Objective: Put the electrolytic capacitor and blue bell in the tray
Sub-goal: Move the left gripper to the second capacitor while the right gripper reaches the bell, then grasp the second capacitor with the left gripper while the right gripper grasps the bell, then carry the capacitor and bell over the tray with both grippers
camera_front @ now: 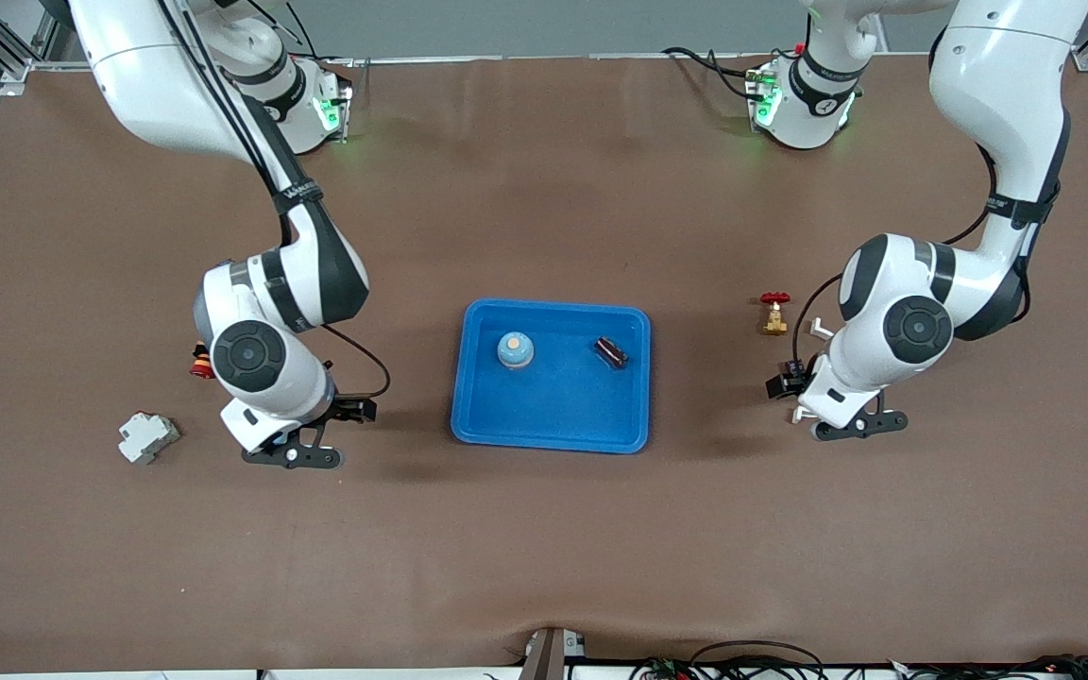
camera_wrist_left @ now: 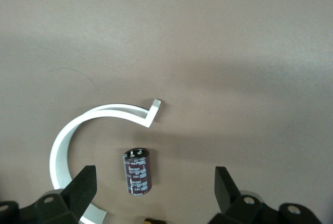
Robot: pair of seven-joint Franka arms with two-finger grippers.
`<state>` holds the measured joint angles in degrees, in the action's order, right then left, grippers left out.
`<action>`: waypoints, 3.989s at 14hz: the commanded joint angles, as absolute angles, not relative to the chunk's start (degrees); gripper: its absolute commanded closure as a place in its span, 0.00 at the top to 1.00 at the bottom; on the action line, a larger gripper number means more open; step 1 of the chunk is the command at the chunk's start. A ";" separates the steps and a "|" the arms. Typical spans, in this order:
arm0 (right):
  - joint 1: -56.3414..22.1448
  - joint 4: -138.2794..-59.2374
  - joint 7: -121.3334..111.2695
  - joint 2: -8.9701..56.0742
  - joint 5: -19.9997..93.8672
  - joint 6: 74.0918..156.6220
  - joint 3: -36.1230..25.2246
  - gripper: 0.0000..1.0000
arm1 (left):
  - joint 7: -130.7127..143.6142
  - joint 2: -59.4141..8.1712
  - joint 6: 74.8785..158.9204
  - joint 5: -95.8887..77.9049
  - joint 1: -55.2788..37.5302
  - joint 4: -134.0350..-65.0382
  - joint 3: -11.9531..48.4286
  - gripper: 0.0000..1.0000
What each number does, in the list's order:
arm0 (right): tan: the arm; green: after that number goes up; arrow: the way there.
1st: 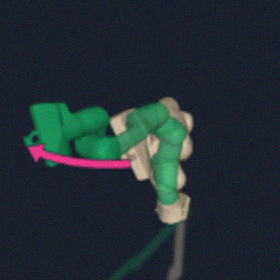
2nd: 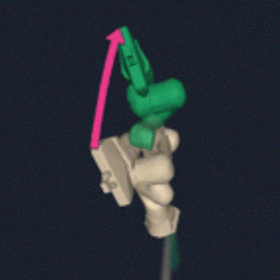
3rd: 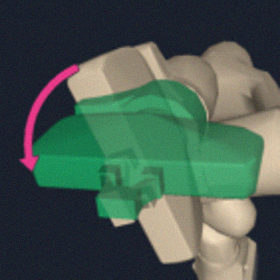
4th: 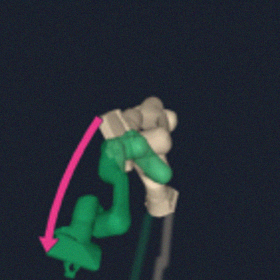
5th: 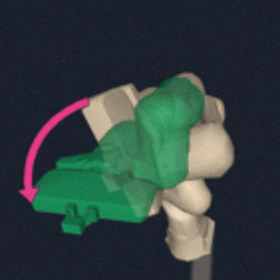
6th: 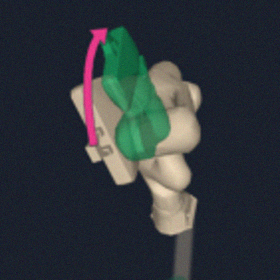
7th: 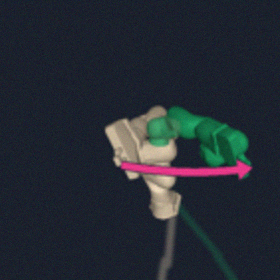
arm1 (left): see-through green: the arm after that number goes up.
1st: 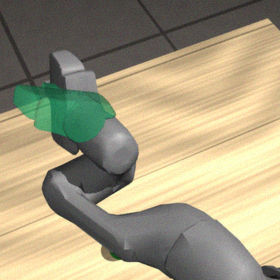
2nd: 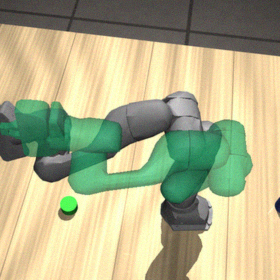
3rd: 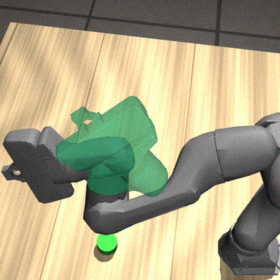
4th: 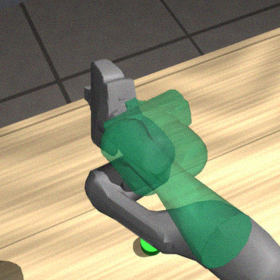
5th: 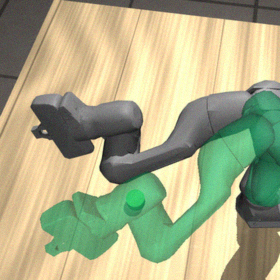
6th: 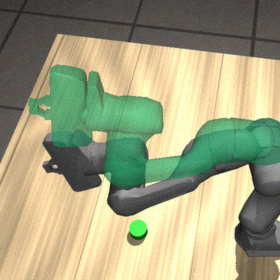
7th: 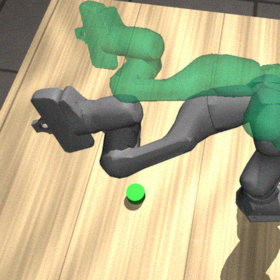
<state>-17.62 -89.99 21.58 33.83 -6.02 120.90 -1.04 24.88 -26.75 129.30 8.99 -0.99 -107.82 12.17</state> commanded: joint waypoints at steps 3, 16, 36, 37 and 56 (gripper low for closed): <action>-9.16 -102.12 9.17 29.62 -7.12 132.61 0.18 1.00 | 25.05 -27.95 133.67 9.93 -0.18 -111.26 12.48 1.00; -2.99 -111.53 2.37 31.28 -6.42 151.07 0.61 1.00 | 32.17 -32.34 132.54 9.84 1.85 -111.53 12.30 1.00; 1.93 -112.15 2.64 33.57 -6.33 152.31 5.45 0.00 | 32.25 -31.47 131.66 9.84 1.67 -113.65 12.57 0.00; 1.76 -112.06 2.98 33.14 -6.33 152.05 5.62 0.00 | 32.34 -31.20 131.57 9.84 1.76 -113.56 12.57 0.00; -24.87 -88.87 62.21 37.70 -8.79 128.41 10.72 0.00 | 56.57 -32.77 103.45 1.49 -8.34 -81.84 13.10 0.00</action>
<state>-23.27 -93.64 58.14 34.60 -6.88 130.03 11.63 51.73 -31.10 104.70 2.53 -6.40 -84.96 13.38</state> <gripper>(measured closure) 0.361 0.648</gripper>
